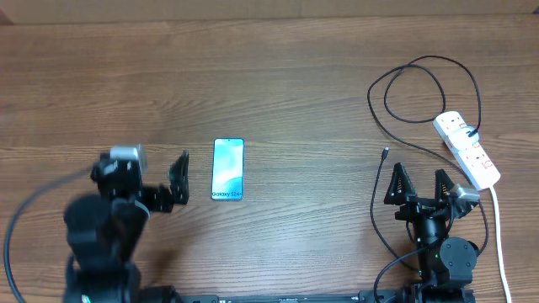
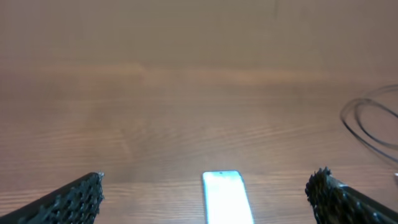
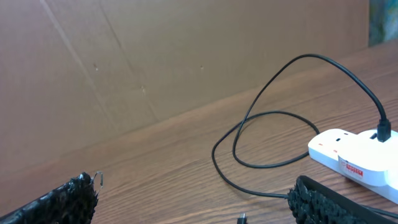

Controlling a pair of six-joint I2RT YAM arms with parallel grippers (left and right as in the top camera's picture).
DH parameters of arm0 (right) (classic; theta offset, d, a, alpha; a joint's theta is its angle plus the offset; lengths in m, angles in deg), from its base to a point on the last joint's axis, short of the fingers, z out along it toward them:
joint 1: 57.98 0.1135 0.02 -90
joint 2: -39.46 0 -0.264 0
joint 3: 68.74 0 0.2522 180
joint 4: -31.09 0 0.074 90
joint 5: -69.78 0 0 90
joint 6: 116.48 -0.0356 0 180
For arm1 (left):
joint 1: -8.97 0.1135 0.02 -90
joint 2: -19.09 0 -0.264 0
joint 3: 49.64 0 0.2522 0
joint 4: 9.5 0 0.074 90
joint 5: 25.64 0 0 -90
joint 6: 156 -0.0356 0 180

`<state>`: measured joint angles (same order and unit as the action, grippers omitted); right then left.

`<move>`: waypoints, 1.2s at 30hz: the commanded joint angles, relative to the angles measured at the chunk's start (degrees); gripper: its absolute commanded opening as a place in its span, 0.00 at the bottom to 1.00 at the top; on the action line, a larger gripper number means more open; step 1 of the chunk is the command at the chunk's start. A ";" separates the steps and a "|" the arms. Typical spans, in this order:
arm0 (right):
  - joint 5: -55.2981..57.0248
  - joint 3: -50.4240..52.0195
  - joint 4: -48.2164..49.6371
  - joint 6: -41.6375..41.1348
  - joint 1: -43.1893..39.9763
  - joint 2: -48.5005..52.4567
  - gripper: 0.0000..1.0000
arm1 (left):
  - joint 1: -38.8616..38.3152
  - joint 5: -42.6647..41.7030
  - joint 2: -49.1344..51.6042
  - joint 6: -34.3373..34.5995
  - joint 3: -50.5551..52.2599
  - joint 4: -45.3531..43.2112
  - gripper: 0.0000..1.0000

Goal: Plug charger to phone and switch on socket
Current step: 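Reach the left gripper over the phone and grasp its edge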

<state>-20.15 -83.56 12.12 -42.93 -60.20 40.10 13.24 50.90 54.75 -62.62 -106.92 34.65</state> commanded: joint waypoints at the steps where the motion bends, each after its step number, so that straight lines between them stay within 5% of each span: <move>1: 0.28 0.61 0.37 0.42 0.00 -0.22 1.00 | -1.07 -5.44 12.09 2.01 -13.66 7.04 1.00; 5: 0.31 0.61 0.39 0.44 0.00 -0.22 1.00 | -5.53 -4.61 23.91 2.08 -26.86 18.47 1.00; 12: 0.28 0.61 0.39 0.42 0.00 -0.22 1.00 | -16.61 11.91 44.22 7.17 -45.44 36.68 1.00; 18: 0.28 0.61 0.39 0.42 0.00 -0.22 1.00 | -17.81 2.91 55.30 7.72 -46.03 37.33 1.00; 26: 0.28 0.61 0.39 0.42 0.00 -0.22 1.00 | -17.88 5.66 72.15 9.51 -45.81 41.66 1.00; 36: 0.28 0.61 0.37 0.42 0.00 -0.22 1.00 | -20.72 11.61 78.75 13.18 -43.32 36.74 1.00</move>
<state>-20.17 -83.56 12.18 -42.93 -60.20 40.10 -5.99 60.00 133.26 -51.06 -151.60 73.30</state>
